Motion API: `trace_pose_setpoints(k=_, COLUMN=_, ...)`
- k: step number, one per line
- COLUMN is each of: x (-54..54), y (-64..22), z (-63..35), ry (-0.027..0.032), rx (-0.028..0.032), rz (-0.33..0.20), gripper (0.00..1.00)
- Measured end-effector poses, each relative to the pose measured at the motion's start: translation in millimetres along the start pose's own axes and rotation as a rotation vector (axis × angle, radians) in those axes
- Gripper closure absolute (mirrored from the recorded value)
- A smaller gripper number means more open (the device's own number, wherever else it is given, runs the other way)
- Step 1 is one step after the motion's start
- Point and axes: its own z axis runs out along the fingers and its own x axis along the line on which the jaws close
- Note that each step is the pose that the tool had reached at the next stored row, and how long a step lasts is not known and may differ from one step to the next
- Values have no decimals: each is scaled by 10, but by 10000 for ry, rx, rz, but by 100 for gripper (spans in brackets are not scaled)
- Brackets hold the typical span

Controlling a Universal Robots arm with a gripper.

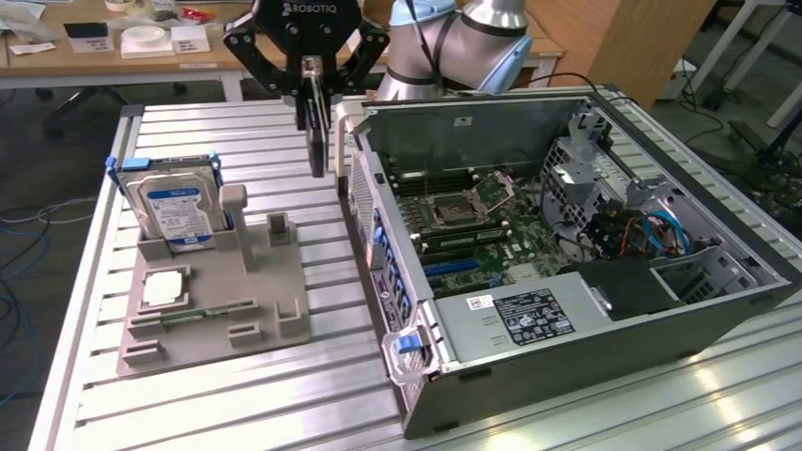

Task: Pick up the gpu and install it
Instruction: 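Pick up the gpu and move the gpu toward the slot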

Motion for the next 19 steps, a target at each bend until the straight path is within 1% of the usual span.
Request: trace_pose_setpoints(k=19, x=-218, y=6, z=1, ry=0, rx=0, rz=-1, gripper=72)
